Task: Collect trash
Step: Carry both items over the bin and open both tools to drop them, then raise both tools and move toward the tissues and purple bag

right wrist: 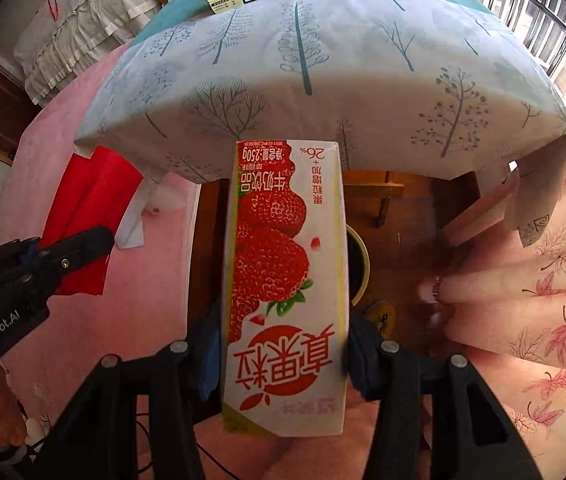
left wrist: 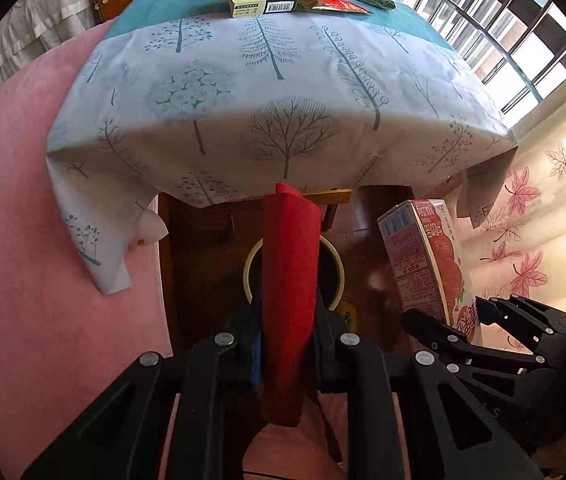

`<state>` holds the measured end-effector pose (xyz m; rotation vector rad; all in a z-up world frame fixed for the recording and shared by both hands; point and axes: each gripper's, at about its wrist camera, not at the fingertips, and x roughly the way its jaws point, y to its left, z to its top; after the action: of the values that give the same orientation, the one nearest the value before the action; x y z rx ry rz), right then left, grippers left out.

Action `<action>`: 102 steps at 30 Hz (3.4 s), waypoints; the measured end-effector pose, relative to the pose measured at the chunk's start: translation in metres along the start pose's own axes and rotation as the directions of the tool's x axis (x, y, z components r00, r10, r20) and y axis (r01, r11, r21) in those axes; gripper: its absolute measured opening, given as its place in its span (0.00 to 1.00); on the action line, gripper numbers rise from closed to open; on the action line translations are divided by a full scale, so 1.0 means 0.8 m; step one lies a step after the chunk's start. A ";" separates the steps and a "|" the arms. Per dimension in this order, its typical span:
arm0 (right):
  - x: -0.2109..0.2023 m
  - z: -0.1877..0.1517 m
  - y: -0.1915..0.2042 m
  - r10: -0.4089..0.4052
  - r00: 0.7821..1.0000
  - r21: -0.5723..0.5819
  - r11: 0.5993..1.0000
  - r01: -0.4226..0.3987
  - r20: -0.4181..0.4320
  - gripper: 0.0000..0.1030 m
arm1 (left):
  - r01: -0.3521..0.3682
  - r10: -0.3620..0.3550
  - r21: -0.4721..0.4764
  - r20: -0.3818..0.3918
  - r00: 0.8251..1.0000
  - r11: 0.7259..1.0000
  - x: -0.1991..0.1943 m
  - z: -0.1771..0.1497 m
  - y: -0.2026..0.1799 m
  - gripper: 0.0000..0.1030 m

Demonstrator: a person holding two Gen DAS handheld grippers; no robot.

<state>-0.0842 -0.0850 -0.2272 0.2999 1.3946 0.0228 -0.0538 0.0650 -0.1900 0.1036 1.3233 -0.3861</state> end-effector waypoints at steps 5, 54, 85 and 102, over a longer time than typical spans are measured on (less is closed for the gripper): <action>0.064 -0.026 -0.023 0.001 0.997 0.047 0.999 0.003 -0.077 0.49 | -0.016 0.015 -0.023 -0.069 0.997 1.000 0.072 -0.020 -0.005 0.16; 0.185 0.006 -0.090 0.098 0.995 0.108 0.990 -0.094 -0.034 0.71 | -0.169 0.170 -0.038 0.037 0.985 0.985 0.142 -0.016 -0.017 0.94; -0.176 0.048 0.002 0.028 0.927 0.017 0.999 -0.037 0.375 0.71 | -0.162 0.082 0.151 0.434 0.897 0.975 -0.208 0.032 -0.050 0.94; -0.181 0.198 -0.046 0.001 0.899 0.030 0.999 -0.016 0.437 0.71 | -0.206 0.104 0.151 0.505 0.857 0.967 -0.208 0.187 -0.076 0.94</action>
<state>0.0372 -0.1788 -0.0725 0.3162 0.9451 -0.0581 0.0318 0.0010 0.0158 0.2630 0.7577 -0.3758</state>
